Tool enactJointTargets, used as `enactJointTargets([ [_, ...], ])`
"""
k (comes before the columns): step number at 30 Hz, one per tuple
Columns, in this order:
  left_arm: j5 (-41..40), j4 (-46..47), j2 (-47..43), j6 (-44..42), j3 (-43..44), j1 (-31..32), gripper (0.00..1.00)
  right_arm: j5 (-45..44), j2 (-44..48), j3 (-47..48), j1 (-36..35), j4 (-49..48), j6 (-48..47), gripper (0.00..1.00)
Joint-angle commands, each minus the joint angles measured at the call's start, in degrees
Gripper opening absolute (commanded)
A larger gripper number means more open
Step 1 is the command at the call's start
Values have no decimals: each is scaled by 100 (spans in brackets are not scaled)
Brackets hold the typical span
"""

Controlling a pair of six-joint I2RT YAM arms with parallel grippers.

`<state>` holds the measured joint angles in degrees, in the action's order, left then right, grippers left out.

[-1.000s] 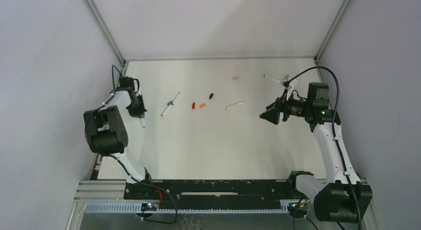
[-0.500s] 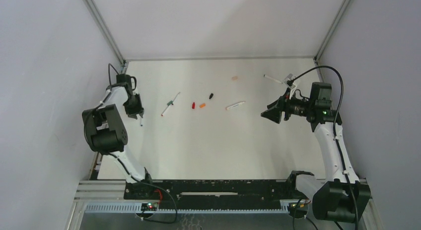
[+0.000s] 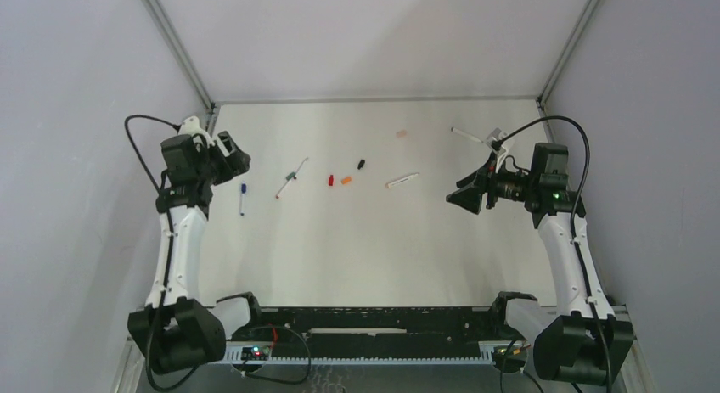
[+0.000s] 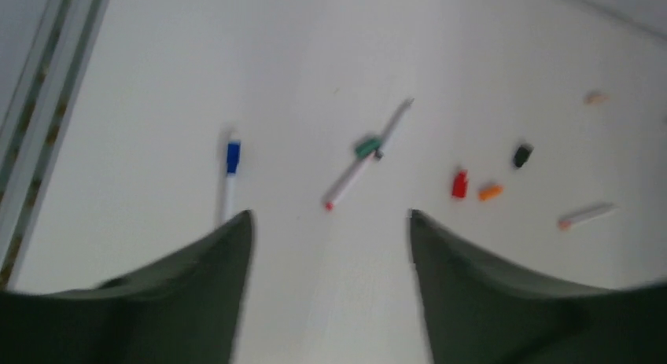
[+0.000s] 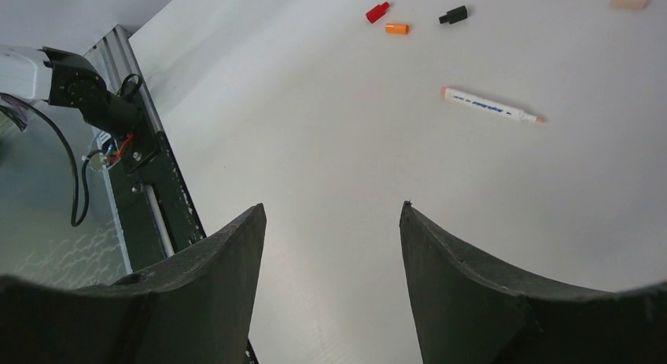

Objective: Insert the pens into the pen caps
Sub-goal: Place the pen at the center of the board.

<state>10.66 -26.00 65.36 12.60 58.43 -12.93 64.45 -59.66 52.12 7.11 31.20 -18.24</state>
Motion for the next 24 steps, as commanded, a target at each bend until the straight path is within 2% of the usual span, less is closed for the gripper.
enactJointTargets([
  [1,584,1867,-310,646,-594,-39,89,-2,139,40,60,163,-435,71],
  [2,637,1978,-245,814,-587,-58,93,-84,132,79,62,189,-443,71],
  [5,868,1988,97,1070,-458,-110,95,-132,30,126,146,241,-534,71],
  [7,1135,2020,345,1012,-478,-96,93,-11,-57,172,328,332,-538,71],
  [9,1315,1907,628,812,-434,-9,86,-73,-92,265,502,508,-560,71],
  [11,807,1544,944,372,-277,309,84,-182,-121,382,594,865,-857,71],
  [13,183,955,1326,-58,46,744,76,-306,-164,395,598,971,-1071,71],
  [17,-838,41,2109,-562,702,1511,71,-198,-267,393,598,883,-985,70],
  [24,-1442,-801,3431,-955,1668,1915,58,-216,-422,395,598,703,-765,68],
])
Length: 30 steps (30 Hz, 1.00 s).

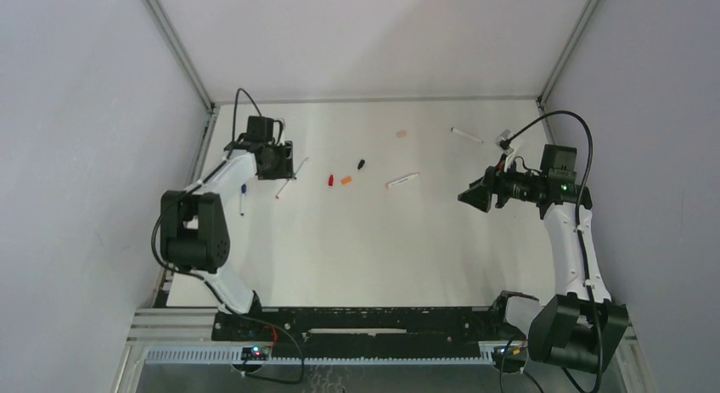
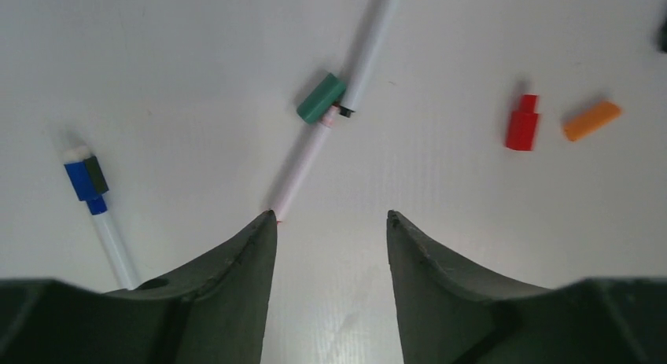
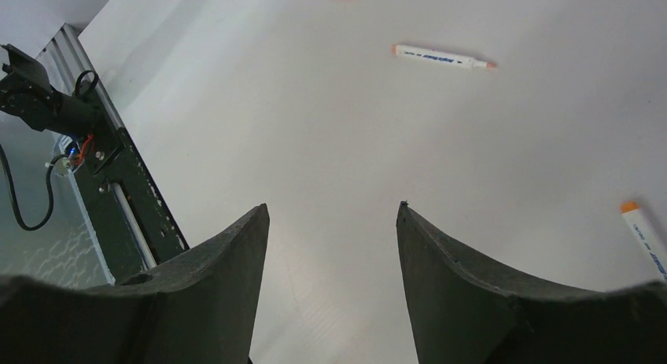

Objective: Insert the pens into the pen caps
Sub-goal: Place the pen at the center of the board, then pick up the pen from the center of the board.

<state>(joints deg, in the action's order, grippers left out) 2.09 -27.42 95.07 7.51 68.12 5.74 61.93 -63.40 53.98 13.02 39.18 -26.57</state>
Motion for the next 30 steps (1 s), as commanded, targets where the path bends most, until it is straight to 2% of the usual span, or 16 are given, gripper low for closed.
enactJointTargets([
  [1,-579,-773,628,-476,810,62,55,63,-58,210,8,-95,98,68],
  [5,-635,-952,1063,-530,1194,125,51,225,-84,208,-13,-128,254,66],
  [10,-547,-1283,1569,-623,1698,131,41,310,-56,108,-224,-344,266,64],
  [12,-498,-1312,1686,-680,1749,134,39,294,99,-37,-238,-625,378,65],
  [17,-603,-1483,1963,-808,1840,135,38,243,284,-69,-250,-290,268,65],
  [22,-592,-1512,2064,-986,1865,128,36,314,397,-216,-291,-390,416,65],
  [25,-582,-1586,2116,-1011,1946,129,30,361,400,-264,-291,-519,523,65],
  [30,-548,-1675,2159,-951,2019,130,26,421,368,-263,-300,-676,666,65],
])
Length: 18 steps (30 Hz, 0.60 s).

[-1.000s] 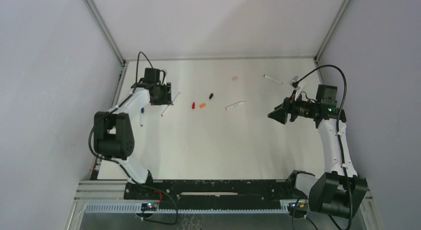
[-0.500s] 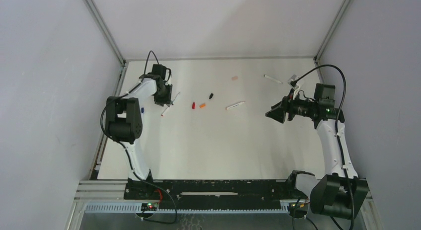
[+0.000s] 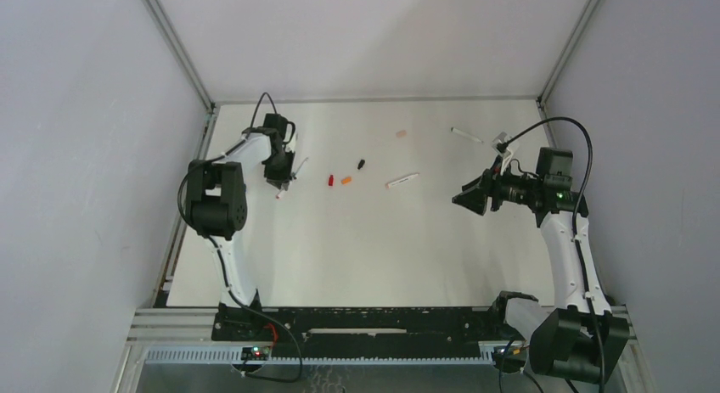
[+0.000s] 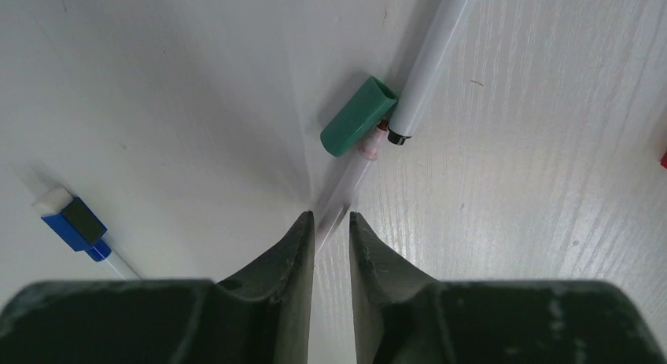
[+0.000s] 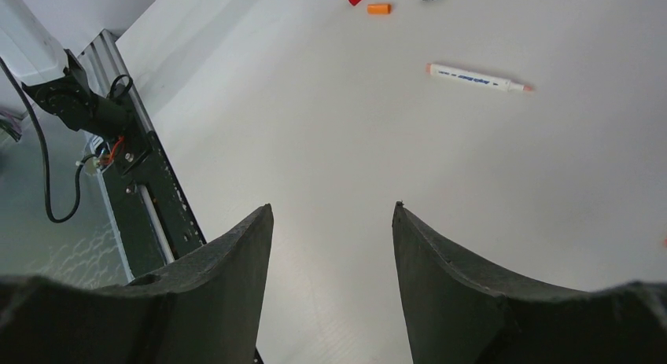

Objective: Insert the pens into the pen caps
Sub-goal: Pick up the pen from the center of the board.

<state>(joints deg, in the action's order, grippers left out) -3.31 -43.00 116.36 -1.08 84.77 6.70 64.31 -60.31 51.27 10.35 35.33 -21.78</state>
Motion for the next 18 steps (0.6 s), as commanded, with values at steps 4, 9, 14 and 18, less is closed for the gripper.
enactJointTargets([
  [4,52,-161,31,3,367,34,17,245,6,15,-46,-476,352,64],
  [9,99,-289,24,73,357,138,17,300,-64,69,-75,-537,424,64],
  [14,74,-435,20,296,302,281,19,323,-101,89,-79,-545,427,64],
  [18,156,-500,-54,478,163,359,21,350,-133,90,-85,-561,421,64],
])
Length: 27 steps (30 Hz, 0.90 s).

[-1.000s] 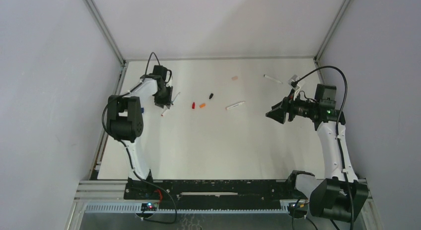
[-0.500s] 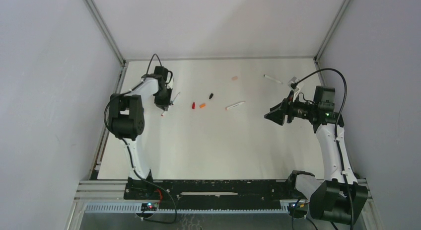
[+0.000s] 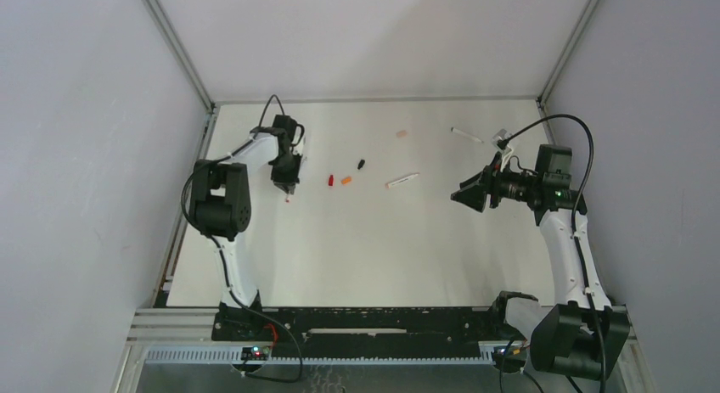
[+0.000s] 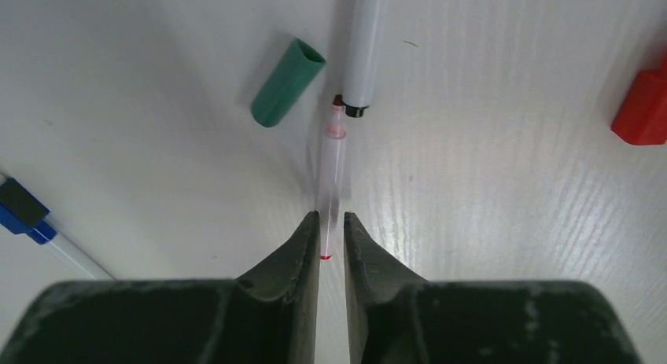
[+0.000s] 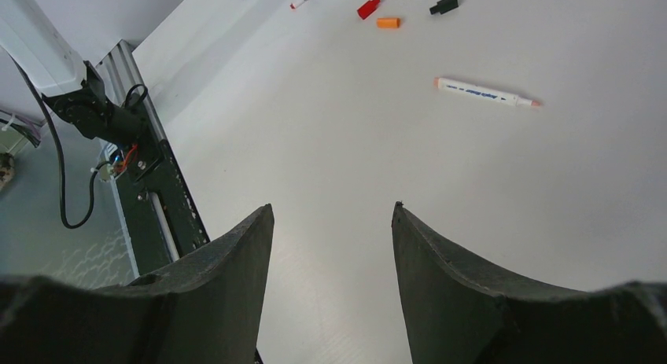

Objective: Insert the pens into the pen caps
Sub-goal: Pick up the pen from the center of the board.

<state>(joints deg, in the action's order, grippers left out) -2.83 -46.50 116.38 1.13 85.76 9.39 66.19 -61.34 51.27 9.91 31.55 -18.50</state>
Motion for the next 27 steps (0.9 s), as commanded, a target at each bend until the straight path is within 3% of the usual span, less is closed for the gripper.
enactJointTargets([
  [1,123,-149,-108,317,1,129,21,172,-37,93,-49,-195,97,64],
  [8,27,-125,-338,724,-464,403,19,183,-45,86,-102,-266,84,64],
  [12,130,-90,-374,955,-665,424,10,199,-31,86,-147,-229,62,64],
  [16,380,25,-529,1146,-974,462,8,193,-27,85,-156,-228,39,64],
  [24,603,115,-1348,1433,-1833,645,11,203,-108,85,-192,-160,-33,65],
  [27,639,312,-1505,1546,-2005,644,18,170,-189,83,-292,-150,-93,65],
])
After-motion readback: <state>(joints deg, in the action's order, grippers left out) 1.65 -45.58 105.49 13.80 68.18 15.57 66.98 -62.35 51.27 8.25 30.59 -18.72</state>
